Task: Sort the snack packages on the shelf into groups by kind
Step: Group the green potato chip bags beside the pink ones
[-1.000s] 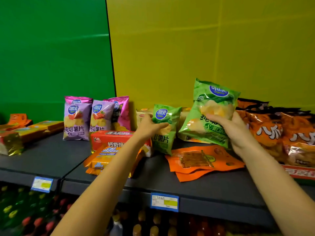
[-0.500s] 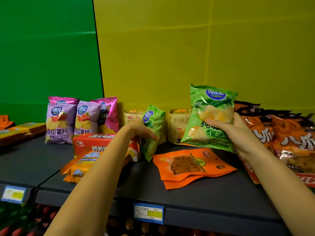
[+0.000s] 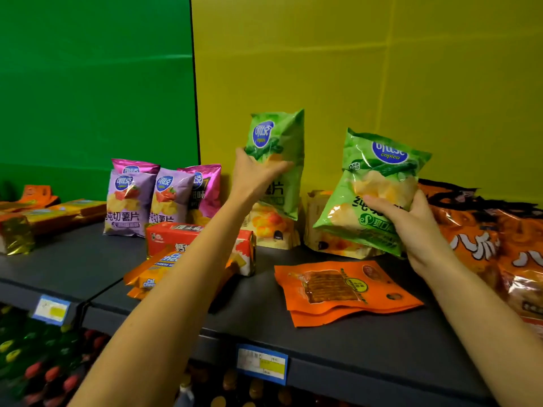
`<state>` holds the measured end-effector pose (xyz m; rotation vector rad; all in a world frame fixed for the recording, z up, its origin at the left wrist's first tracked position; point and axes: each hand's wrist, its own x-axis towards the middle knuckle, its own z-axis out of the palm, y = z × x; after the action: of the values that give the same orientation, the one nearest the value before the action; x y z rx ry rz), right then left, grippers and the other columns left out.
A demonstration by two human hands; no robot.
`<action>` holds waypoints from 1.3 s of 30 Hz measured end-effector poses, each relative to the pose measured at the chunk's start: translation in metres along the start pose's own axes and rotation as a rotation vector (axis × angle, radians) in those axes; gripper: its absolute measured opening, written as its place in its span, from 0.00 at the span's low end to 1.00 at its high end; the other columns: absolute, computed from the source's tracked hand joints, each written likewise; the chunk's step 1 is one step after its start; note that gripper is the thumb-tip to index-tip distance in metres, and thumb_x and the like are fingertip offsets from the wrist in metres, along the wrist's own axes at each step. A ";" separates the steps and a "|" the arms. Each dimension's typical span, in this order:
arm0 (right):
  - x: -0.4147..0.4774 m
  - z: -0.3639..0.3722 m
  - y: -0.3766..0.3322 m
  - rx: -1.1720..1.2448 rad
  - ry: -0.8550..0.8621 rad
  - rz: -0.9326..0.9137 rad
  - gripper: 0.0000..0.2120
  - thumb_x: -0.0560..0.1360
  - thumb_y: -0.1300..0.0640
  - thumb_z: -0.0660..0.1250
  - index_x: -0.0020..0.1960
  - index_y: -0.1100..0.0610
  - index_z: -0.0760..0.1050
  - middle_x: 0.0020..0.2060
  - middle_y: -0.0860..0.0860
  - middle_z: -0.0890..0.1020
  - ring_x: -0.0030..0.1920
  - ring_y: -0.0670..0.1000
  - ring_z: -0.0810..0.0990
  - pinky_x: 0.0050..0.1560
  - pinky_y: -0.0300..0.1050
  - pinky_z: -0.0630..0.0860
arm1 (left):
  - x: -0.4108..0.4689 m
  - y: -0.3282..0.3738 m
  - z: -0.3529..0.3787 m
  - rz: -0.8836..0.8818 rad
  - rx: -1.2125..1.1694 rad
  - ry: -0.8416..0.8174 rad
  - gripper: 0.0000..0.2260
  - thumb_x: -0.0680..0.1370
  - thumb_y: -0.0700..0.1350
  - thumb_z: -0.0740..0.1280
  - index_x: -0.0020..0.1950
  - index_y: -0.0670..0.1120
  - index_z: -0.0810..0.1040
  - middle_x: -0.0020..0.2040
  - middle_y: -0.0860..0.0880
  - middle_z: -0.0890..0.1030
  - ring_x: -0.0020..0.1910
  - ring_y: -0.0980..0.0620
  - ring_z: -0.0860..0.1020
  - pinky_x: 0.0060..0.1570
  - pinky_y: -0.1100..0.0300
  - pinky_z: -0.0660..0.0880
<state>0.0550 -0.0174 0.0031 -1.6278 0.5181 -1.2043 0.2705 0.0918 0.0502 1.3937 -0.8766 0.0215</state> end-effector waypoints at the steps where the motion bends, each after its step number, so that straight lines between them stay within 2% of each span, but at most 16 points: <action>1: 0.000 0.006 -0.002 0.007 0.003 -0.008 0.50 0.48 0.36 0.78 0.66 0.48 0.65 0.60 0.49 0.78 0.59 0.53 0.78 0.61 0.58 0.74 | 0.000 0.006 -0.009 0.029 -0.027 0.041 0.31 0.64 0.49 0.77 0.57 0.45 0.62 0.53 0.47 0.74 0.53 0.49 0.77 0.49 0.57 0.76; 3: 0.001 0.021 -0.003 0.049 -0.003 -0.016 0.50 0.51 0.37 0.77 0.68 0.49 0.62 0.61 0.49 0.77 0.61 0.53 0.77 0.63 0.58 0.72 | -0.003 0.014 -0.032 0.079 -0.038 0.114 0.30 0.65 0.50 0.76 0.58 0.46 0.62 0.52 0.49 0.74 0.51 0.51 0.77 0.45 0.63 0.75; 7: -0.001 0.059 -0.008 0.120 -0.039 -0.020 0.42 0.56 0.43 0.76 0.66 0.50 0.63 0.60 0.49 0.78 0.59 0.53 0.78 0.62 0.57 0.73 | -0.008 0.009 -0.093 0.107 0.057 0.245 0.32 0.63 0.54 0.74 0.58 0.48 0.61 0.57 0.46 0.74 0.52 0.52 0.76 0.44 0.65 0.73; 11: -0.006 0.100 -0.012 0.161 -0.113 -0.021 0.30 0.66 0.51 0.74 0.62 0.49 0.63 0.58 0.49 0.77 0.58 0.52 0.78 0.61 0.55 0.74 | -0.017 -0.005 -0.160 0.072 0.143 0.413 0.30 0.62 0.52 0.75 0.56 0.48 0.61 0.55 0.46 0.74 0.50 0.51 0.75 0.42 0.66 0.71; 13: -0.010 0.121 -0.013 0.157 -0.141 -0.021 0.28 0.64 0.49 0.75 0.58 0.46 0.64 0.56 0.48 0.78 0.57 0.52 0.79 0.61 0.57 0.75 | -0.021 -0.014 -0.191 0.033 0.184 0.496 0.29 0.65 0.48 0.76 0.55 0.47 0.61 0.53 0.48 0.73 0.49 0.51 0.74 0.47 0.61 0.72; 16: -0.018 0.156 -0.016 0.138 -0.165 -0.011 0.31 0.58 0.44 0.75 0.55 0.44 0.64 0.56 0.47 0.79 0.57 0.52 0.79 0.62 0.57 0.74 | -0.026 -0.032 -0.238 -0.017 0.219 0.555 0.27 0.67 0.45 0.76 0.56 0.46 0.61 0.54 0.47 0.73 0.51 0.51 0.74 0.52 0.57 0.73; 18: -0.024 0.182 -0.018 0.149 -0.172 -0.006 0.31 0.62 0.47 0.75 0.58 0.46 0.63 0.57 0.48 0.78 0.58 0.52 0.78 0.62 0.57 0.73 | -0.026 -0.044 -0.267 -0.035 0.235 0.573 0.29 0.67 0.44 0.76 0.60 0.45 0.62 0.55 0.46 0.72 0.53 0.50 0.73 0.53 0.57 0.72; 21: -0.034 0.223 -0.023 0.173 -0.171 0.027 0.31 0.63 0.49 0.75 0.60 0.48 0.63 0.57 0.49 0.78 0.57 0.52 0.78 0.61 0.57 0.74 | -0.026 -0.060 -0.307 -0.109 0.252 0.565 0.35 0.66 0.45 0.77 0.65 0.40 0.62 0.55 0.45 0.72 0.54 0.49 0.73 0.58 0.53 0.73; 23: -0.042 0.252 -0.025 0.177 -0.170 0.041 0.32 0.63 0.48 0.75 0.62 0.48 0.64 0.58 0.48 0.78 0.58 0.52 0.78 0.62 0.57 0.73 | -0.025 -0.070 -0.330 -0.142 0.245 0.558 0.39 0.60 0.51 0.77 0.64 0.41 0.62 0.58 0.43 0.73 0.57 0.46 0.75 0.61 0.47 0.73; 25: -0.051 0.280 -0.026 0.158 -0.171 0.047 0.35 0.62 0.46 0.75 0.64 0.49 0.63 0.59 0.48 0.77 0.60 0.52 0.76 0.64 0.56 0.71 | -0.026 -0.077 -0.348 -0.171 0.246 0.524 0.39 0.58 0.53 0.77 0.62 0.43 0.63 0.60 0.41 0.74 0.60 0.42 0.75 0.61 0.44 0.73; 28: -0.062 0.318 -0.028 0.132 -0.163 0.060 0.40 0.59 0.43 0.74 0.67 0.50 0.62 0.62 0.48 0.75 0.63 0.52 0.73 0.65 0.56 0.70 | -0.025 -0.093 -0.369 -0.213 0.262 0.464 0.44 0.55 0.56 0.77 0.63 0.40 0.62 0.61 0.40 0.74 0.60 0.42 0.74 0.61 0.45 0.73; 30: -0.066 0.340 -0.029 0.132 -0.161 0.101 0.46 0.58 0.44 0.74 0.71 0.52 0.59 0.64 0.48 0.74 0.64 0.52 0.73 0.65 0.55 0.70 | -0.022 -0.105 -0.377 -0.222 0.286 0.433 0.41 0.59 0.51 0.79 0.64 0.39 0.63 0.60 0.41 0.74 0.59 0.44 0.74 0.57 0.54 0.72; 32: -0.068 0.358 -0.032 0.143 -0.161 0.125 0.41 0.61 0.49 0.75 0.69 0.53 0.62 0.62 0.49 0.76 0.61 0.51 0.76 0.62 0.54 0.73 | -0.021 -0.114 -0.380 -0.227 0.280 0.399 0.35 0.62 0.47 0.80 0.61 0.41 0.64 0.55 0.44 0.72 0.56 0.46 0.73 0.50 0.61 0.68; 33: -0.068 0.366 -0.033 0.152 -0.160 0.137 0.37 0.62 0.51 0.76 0.67 0.53 0.65 0.60 0.50 0.78 0.58 0.51 0.77 0.60 0.53 0.75 | -0.021 -0.118 -0.381 -0.242 0.253 0.380 0.36 0.60 0.49 0.80 0.58 0.43 0.63 0.55 0.45 0.73 0.56 0.45 0.74 0.52 0.60 0.71; 36: -0.066 0.384 -0.039 0.180 -0.164 0.171 0.32 0.65 0.55 0.75 0.65 0.53 0.66 0.57 0.48 0.79 0.53 0.47 0.79 0.47 0.41 0.77 | -0.010 -0.142 -0.385 -0.257 0.225 0.363 0.46 0.47 0.63 0.78 0.56 0.46 0.63 0.58 0.42 0.77 0.58 0.43 0.77 0.59 0.44 0.75; 39: -0.059 0.395 -0.040 0.174 -0.165 0.171 0.29 0.65 0.55 0.75 0.62 0.53 0.67 0.53 0.46 0.79 0.48 0.42 0.77 0.43 0.35 0.73 | 0.007 -0.164 -0.380 -0.261 0.208 0.356 0.53 0.45 0.67 0.77 0.61 0.42 0.65 0.58 0.41 0.77 0.58 0.42 0.77 0.59 0.43 0.75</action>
<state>0.3728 0.2276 0.0119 -1.4876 0.4258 -0.9525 0.5538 0.3749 -0.0545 1.6277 -0.4019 0.1607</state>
